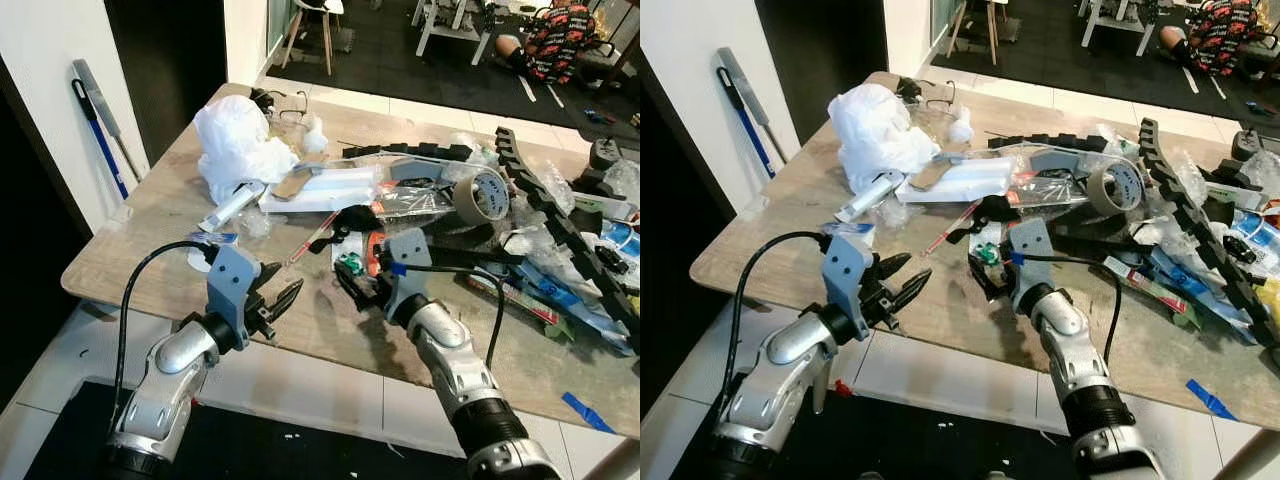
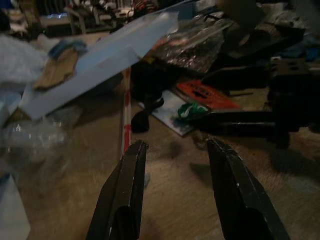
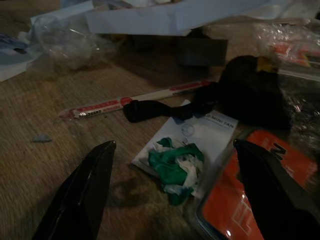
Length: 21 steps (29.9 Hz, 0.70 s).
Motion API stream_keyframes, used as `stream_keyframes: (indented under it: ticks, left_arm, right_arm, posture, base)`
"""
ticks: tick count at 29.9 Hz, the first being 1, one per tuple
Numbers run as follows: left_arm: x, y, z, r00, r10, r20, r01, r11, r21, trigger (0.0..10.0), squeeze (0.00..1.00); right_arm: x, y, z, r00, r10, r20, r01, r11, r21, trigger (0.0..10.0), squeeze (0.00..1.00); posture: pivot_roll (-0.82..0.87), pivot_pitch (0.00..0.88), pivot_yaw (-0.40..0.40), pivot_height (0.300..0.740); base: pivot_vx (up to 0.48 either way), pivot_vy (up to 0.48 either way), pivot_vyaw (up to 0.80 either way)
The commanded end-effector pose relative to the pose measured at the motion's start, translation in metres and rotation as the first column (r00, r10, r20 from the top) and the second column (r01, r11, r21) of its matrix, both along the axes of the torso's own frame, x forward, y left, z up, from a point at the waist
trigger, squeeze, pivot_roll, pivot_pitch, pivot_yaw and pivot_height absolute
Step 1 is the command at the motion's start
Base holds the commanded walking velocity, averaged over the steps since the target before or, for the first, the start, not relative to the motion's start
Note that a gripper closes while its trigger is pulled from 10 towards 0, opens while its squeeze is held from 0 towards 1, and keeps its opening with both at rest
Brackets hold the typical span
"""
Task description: Picking trash to rubbish bin
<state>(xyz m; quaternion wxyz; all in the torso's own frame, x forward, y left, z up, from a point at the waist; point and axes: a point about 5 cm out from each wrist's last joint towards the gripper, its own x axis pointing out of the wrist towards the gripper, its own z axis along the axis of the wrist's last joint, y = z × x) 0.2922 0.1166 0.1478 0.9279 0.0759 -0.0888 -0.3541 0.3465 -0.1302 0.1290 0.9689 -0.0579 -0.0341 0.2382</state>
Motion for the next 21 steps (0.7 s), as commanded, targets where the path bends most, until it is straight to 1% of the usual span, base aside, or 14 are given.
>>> stream_keyframes:
  ticks: [1, 4, 7, 12, 18, 21]
  left_arm:
    - [-0.001, -0.004, -0.004, 1.000, -0.027, 0.001, 0.027, 0.999, 0.027, 10.0, 0.00]
    - [-0.001, -0.006, -0.003, 0.999, -0.036, 0.008, 0.036, 0.999, 0.026, 10.0, 0.00]
    - [-0.001, -0.009, -0.002, 0.998, -0.052, 0.018, 0.051, 0.998, 0.026, 10.0, 0.00]
    - [-0.002, -0.012, -0.002, 0.997, -0.072, 0.032, 0.071, 0.997, 0.039, 10.0, 0.00]
    - [-0.003, -0.012, -0.003, 0.996, -0.078, 0.033, 0.076, 0.996, 0.041, 10.0, 0.00]
    - [-0.004, -0.012, -0.005, 0.996, -0.080, 0.026, 0.079, 0.996, 0.043, 10.0, 0.00]
  right_arm:
    - [-0.001, -0.001, -0.006, 1.000, 0.015, -0.016, -0.016, 1.000, -0.018, 10.0, 0.00]
    - [0.000, 0.002, -0.007, 0.999, 0.037, -0.022, -0.038, 0.999, -0.025, 10.0, 0.00]
    - [0.003, 0.007, -0.005, 0.998, 0.067, -0.006, -0.067, 0.997, -0.035, 10.0, 0.00]
    - [0.007, 0.009, -0.006, 0.997, 0.078, -0.006, -0.078, 0.995, -0.057, 10.0, 0.00]
    - [0.011, 0.006, -0.012, 0.997, 0.062, -0.050, -0.066, 0.995, -0.076, 10.0, 0.00]
    - [0.011, 0.004, -0.018, 0.994, 0.043, -0.097, -0.051, 0.995, -0.082, 10.0, 0.00]
  posture:
    - [-0.05, 0.122, -0.062, 0.740]
    - [-0.05, 0.121, -0.062, 0.740]
    - [-0.05, 0.121, -0.062, 0.740]
    - [-0.05, 0.111, -0.060, 0.740]
    - [-0.04, 0.111, -0.057, 0.740]
    - [-0.04, 0.112, -0.055, 0.740]
  base:
    - [0.000, 0.000, 0.00]
    - [0.000, 0.000, 0.00]
    - [0.000, 0.000, 0.00]
    - [0.000, 0.000, 0.00]
    - [0.000, 0.000, 0.00]
    - [0.000, 0.000, 0.00]
